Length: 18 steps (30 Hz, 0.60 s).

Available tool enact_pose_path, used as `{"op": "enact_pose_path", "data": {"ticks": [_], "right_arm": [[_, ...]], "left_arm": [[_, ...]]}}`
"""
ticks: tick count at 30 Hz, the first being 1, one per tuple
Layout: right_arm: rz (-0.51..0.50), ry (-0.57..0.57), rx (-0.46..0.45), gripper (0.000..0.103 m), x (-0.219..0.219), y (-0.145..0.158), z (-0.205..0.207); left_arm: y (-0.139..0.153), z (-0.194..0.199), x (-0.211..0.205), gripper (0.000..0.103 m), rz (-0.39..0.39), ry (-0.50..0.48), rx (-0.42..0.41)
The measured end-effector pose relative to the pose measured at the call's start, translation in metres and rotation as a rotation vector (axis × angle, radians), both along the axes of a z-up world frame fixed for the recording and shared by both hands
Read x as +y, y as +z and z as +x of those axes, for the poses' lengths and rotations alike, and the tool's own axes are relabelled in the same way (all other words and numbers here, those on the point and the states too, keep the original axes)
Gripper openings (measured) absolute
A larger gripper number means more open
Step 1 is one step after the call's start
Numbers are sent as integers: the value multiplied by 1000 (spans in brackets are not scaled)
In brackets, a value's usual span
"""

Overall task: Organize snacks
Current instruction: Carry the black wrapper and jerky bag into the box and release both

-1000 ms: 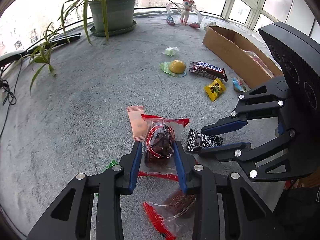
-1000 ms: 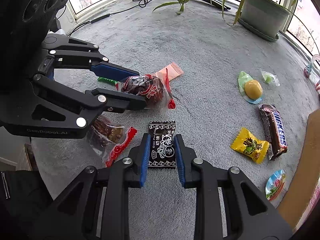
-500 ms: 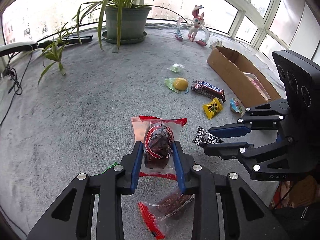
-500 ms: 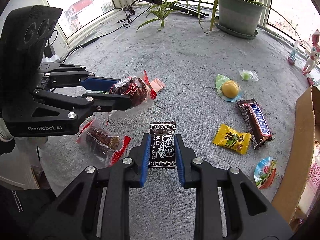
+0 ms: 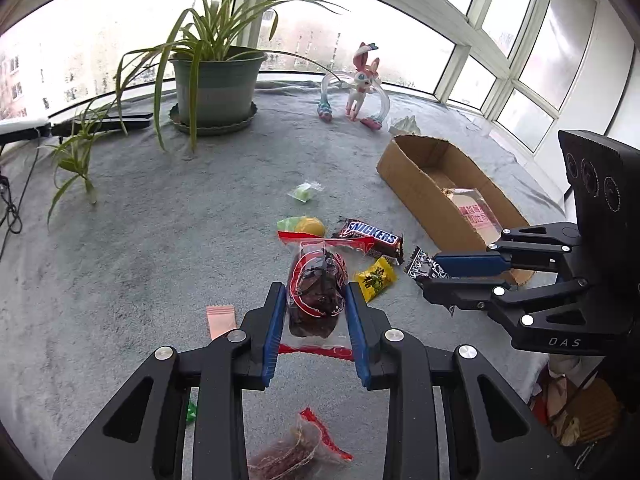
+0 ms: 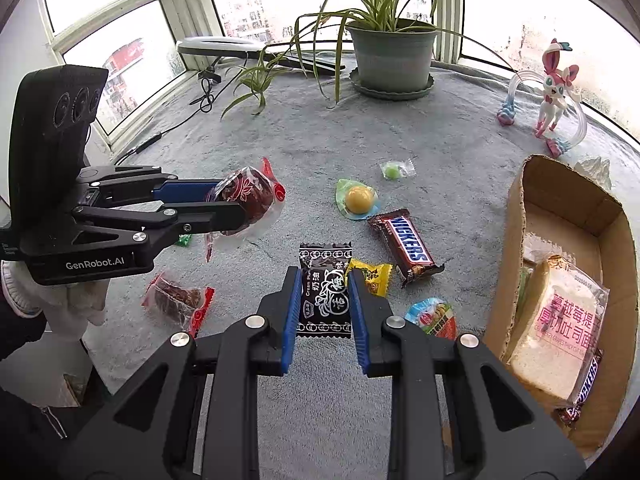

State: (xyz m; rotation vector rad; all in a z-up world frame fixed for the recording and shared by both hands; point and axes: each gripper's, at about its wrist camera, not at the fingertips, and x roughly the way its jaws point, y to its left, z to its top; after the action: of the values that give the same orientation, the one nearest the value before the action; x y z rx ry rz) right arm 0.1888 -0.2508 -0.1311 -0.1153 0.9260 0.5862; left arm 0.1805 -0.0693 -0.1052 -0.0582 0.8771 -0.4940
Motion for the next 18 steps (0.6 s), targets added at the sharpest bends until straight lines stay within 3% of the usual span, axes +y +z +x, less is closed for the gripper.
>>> {"op": "enact_pose_path", "data": {"ticks": [18], "right_arm": [[6,-283,-56,25,-133,29,38]], "left_arm": [[25,49,-100,29,-89,-112,-56]]}}
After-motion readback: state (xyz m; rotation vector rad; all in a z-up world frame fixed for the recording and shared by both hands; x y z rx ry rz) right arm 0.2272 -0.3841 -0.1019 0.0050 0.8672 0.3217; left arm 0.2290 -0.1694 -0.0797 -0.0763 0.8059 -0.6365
